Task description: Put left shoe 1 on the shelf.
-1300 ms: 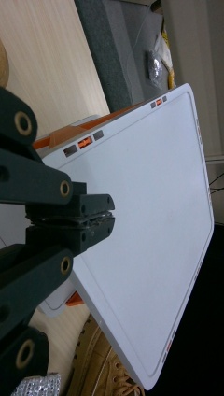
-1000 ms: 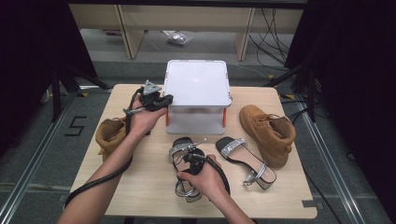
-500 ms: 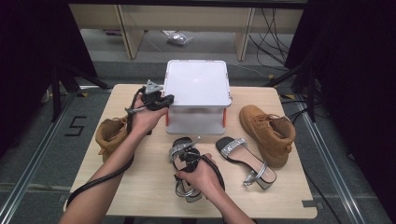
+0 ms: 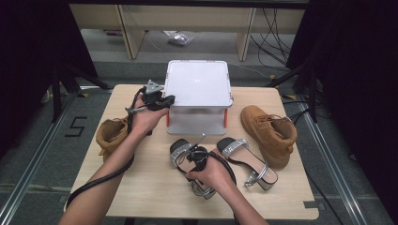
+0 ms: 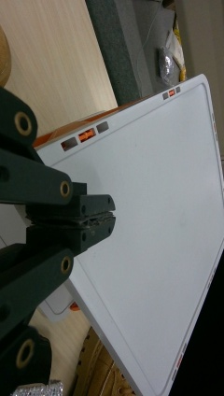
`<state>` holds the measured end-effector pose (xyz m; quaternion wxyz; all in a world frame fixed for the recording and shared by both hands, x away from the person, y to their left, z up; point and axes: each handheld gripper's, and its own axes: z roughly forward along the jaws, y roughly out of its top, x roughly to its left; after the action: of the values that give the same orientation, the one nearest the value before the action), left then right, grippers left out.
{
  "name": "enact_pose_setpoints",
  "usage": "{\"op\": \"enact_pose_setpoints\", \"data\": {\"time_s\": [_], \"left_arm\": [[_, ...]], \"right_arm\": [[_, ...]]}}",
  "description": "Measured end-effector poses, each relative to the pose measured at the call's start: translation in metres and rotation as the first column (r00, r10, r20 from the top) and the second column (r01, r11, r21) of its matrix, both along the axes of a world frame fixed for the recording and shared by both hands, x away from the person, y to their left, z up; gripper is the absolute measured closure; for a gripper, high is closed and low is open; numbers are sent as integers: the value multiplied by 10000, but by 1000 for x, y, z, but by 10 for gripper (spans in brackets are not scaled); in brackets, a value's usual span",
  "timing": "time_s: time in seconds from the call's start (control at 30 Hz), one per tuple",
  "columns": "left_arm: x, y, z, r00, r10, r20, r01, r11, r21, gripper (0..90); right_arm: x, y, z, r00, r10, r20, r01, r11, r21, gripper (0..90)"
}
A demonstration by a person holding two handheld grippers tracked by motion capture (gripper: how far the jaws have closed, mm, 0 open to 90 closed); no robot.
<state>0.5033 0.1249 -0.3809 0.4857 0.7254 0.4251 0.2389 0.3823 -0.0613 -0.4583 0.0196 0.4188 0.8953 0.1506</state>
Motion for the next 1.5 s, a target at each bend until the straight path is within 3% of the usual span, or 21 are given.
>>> {"op": "enact_pose_setpoints", "data": {"time_s": [0.2,0.4,0.43,0.5,0.57,0.67,0.8,0.83,1.03,1.23,1.27,1.37,1.43,1.5], "left_arm": [[0,0,0,10000,-9,-31,9,10000,6,870],[0,0,0,10000,-47,-37,47,10000,22,869],[0,0,0,10000,-41,-33,41,10000,-1,869],[0,1,0,10000,-51,-42,51,10000,-48,869],[0,1,0,10000,-50,-61,49,10000,-66,869],[0,1,0,10000,-62,-34,61,10000,-59,870],[1,1,1,9999,-87,-80,86,10000,-22,871],[1,1,0,9999,-86,-77,85,10000,-29,871],[1,1,0,9999,-93,-70,92,9999,-74,873],[1,1,0,9999,-104,-89,103,9999,-129,877],[1,1,0,9999,-110,-84,109,9998,-140,877],[1,2,0,9999,-126,-104,125,9998,-145,877],[1,2,0,9998,-133,-113,131,9998,-125,877],[2,2,0,9998,-154,-119,152,9998,-103,877]], "right_arm": [[4,6,-8,9991,309,-298,-320,9987,-396,337],[10,13,-16,9956,559,-750,-617,9951,-776,363],[8,16,-15,9939,23,-1106,-117,9963,-848,375],[12,14,-16,9960,218,-870,-302,9949,-960,425],[12,16,-13,9927,-227,-1182,102,9944,-1048,429],[14,12,-14,9957,34,-928,-111,9965,-825,431],[15,8,-12,9958,-516,-756,497,9984,-266,431],[15,8,-11,9931,-840,-817,834,9965,-109,431],[32,6,-3,9854,-1654,-395,1672,9847,482,431],[60,9,0,9769,-2115,307,2086,9750,770,431],[64,13,3,9672,-2535,157,2517,9649,750,431],[76,20,1,9650,-2618,180,2592,9616,908,431],[85,23,-2,9700,-2408,333,2370,9672,920,431],[90,27,-3,9615,-2722,375,2674,9584,1003,430]]}}
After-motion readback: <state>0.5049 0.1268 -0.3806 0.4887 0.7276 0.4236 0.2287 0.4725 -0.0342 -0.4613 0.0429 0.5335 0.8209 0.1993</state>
